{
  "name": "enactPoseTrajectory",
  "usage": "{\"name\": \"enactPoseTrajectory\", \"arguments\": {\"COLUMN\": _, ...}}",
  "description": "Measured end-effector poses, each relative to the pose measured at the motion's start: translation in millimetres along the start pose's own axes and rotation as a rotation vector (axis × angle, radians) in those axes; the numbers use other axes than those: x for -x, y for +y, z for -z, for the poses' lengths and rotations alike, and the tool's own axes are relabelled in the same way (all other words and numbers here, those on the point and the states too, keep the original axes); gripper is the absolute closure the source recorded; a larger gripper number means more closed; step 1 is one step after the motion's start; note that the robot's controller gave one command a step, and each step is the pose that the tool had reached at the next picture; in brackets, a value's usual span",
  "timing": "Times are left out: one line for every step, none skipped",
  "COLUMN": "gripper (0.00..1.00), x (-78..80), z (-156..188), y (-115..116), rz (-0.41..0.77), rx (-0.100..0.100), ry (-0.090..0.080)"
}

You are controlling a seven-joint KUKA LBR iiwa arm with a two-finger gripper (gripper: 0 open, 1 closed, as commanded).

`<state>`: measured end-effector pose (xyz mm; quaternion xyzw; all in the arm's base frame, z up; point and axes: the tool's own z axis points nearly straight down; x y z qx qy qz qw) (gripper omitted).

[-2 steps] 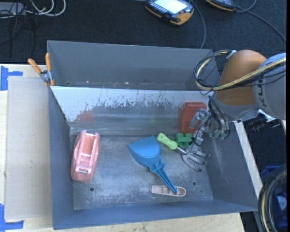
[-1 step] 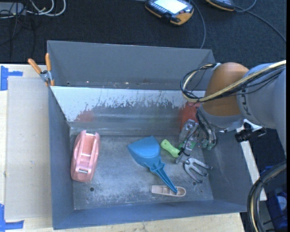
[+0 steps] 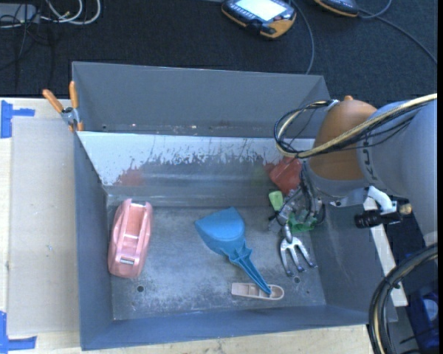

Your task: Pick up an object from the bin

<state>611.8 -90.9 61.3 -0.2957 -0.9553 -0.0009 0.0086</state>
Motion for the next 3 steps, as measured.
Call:
{"name": "enactPoseTrajectory", "arguments": {"gripper": 1.00, "x": -0.1, "z": 4, "y": -1, "rz": -0.046, "rx": -0.001, "ry": 0.000}}
{"name": "enactPoseTrajectory", "arguments": {"gripper": 1.00, "x": -2.5, "z": 23, "y": -2, "rz": -0.044, "rx": -0.004, "ry": 0.008}}
{"name": "enactPoseTrajectory", "arguments": {"gripper": 1.00, "x": -1.7, "z": 46, "y": -2, "rz": -0.039, "rx": -0.003, "ry": 0.004}}
